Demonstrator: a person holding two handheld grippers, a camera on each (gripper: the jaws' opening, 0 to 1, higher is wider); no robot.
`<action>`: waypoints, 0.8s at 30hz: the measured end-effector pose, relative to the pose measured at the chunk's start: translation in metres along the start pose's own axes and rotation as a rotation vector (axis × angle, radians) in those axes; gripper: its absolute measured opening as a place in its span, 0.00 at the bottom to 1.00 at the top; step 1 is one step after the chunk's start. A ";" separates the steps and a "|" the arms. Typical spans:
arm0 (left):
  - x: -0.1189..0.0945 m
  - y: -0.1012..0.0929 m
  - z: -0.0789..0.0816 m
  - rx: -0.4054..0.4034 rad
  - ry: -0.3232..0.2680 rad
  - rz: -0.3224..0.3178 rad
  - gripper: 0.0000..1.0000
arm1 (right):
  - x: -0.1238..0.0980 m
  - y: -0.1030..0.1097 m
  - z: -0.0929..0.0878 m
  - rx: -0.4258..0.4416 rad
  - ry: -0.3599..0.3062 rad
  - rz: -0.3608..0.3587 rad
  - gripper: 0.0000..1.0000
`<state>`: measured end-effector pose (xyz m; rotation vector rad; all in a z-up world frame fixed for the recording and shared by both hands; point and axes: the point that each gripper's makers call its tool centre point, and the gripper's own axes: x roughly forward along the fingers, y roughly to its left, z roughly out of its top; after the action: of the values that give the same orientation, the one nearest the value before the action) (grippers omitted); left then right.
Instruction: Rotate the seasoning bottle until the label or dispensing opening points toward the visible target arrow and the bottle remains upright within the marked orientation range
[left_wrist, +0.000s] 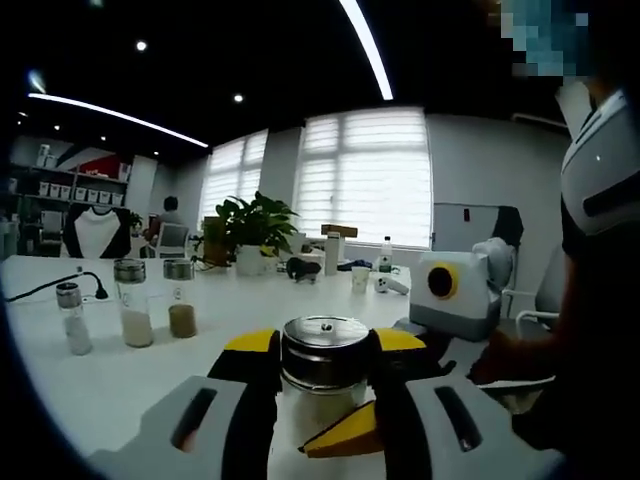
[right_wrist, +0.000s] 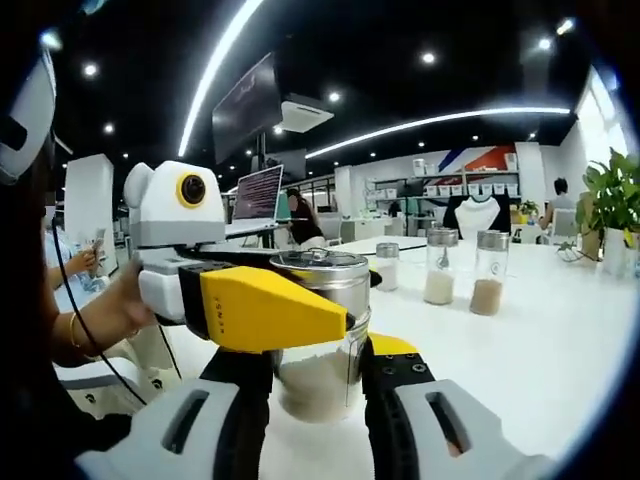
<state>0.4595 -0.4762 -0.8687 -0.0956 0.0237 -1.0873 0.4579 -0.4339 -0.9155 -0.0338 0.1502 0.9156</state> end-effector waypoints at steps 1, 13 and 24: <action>0.000 0.002 -0.001 -0.005 0.000 0.012 0.37 | 0.001 -0.002 -0.001 0.006 0.004 -0.014 0.33; 0.005 0.009 -0.006 0.031 0.022 0.092 0.37 | 0.003 -0.011 -0.007 -0.003 0.037 -0.086 0.33; 0.011 0.016 -0.012 0.019 0.051 0.211 0.37 | 0.002 -0.020 -0.013 -0.006 0.060 -0.172 0.33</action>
<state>0.4780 -0.4797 -0.8817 -0.0473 0.0683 -0.8786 0.4734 -0.4452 -0.9290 -0.0787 0.1977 0.7436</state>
